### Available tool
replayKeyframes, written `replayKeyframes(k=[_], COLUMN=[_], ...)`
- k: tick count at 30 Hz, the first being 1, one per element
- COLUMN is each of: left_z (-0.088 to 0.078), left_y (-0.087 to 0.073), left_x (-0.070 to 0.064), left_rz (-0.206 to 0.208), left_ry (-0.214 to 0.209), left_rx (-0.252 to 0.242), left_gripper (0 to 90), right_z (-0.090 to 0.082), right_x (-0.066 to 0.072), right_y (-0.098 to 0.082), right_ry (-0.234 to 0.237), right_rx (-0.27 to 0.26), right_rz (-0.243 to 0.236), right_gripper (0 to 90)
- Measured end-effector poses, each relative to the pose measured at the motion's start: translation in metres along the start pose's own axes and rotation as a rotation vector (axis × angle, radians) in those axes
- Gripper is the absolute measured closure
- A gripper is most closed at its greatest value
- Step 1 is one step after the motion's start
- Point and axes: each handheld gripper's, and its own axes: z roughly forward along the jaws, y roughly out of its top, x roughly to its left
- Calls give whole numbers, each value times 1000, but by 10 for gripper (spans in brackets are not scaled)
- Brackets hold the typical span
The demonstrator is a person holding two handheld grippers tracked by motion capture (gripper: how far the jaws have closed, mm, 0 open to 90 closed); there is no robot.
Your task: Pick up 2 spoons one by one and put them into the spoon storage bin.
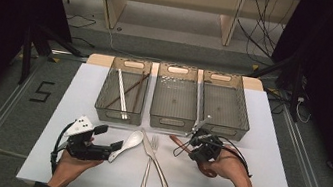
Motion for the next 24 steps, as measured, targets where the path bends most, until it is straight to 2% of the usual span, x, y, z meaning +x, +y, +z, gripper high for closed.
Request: replayKeyframes(k=[5,24], left_z=[0,0], left_y=[0,0], left_x=[0,0], left_rz=[1,-2], left_ry=[1,6], left_rx=[-1,-2], left_gripper=[162,162], right_z=[-6,-20], right_x=[-1,-6], right_y=[2,13], right_ry=[-7,-28], right_rx=[-47,-156], right_rz=[5,30], right_gripper=[821,821])
